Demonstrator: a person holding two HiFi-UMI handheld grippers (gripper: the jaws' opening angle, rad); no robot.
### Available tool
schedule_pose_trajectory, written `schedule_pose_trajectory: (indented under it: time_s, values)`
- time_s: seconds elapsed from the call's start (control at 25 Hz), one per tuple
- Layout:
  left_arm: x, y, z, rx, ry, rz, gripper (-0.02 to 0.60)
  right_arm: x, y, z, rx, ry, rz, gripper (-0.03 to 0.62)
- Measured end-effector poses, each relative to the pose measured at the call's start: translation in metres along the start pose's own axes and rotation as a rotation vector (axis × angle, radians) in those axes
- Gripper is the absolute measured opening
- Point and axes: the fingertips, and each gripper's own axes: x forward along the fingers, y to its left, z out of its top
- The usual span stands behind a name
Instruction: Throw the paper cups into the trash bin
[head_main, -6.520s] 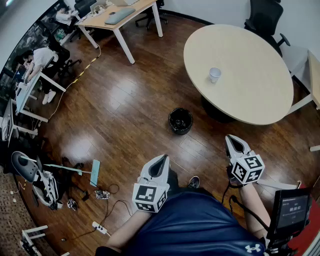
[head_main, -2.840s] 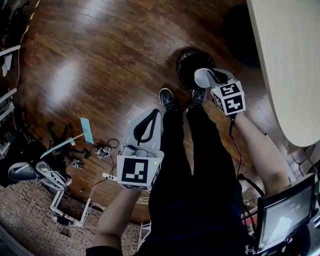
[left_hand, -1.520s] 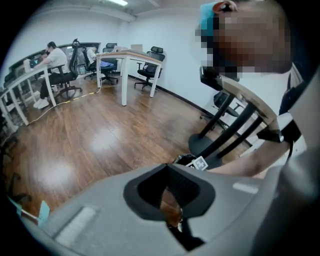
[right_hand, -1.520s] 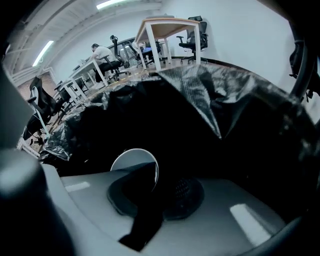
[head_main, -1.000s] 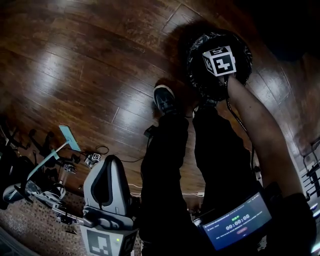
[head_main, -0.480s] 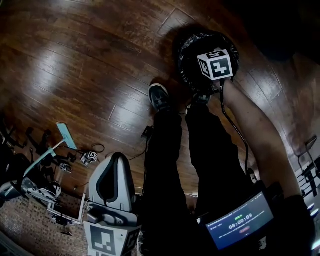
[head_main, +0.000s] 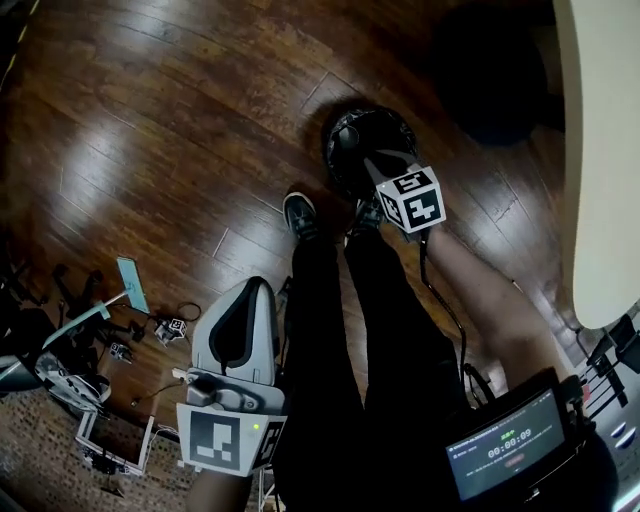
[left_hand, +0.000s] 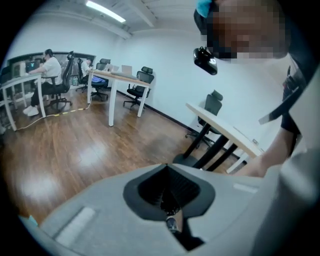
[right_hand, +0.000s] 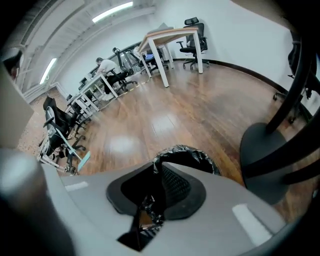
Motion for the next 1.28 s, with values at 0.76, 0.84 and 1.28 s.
schedule_pose_trajectory:
  time_s: [0.76, 0.84, 1.28]
  values:
    - [-0.149, -0.067, 0.078, 0.139, -0.16, 0.078, 0.003, -0.312, 0.108, 0.115, -0.022, -0.356, 0.037, 0.044]
    - [-0.158, -0.069, 0.074, 0.151, -0.162, 0.048, 0.003, -0.342, 0.115, 0.114, 0.01, -0.413, 0.01, 0.04]
    - [-0.248, -0.083, -0.001, 0.231, -0.216, -0.183, 0.003, -0.452, 0.196, 0.035, 0.12, -0.638, -0.18, 0.037]
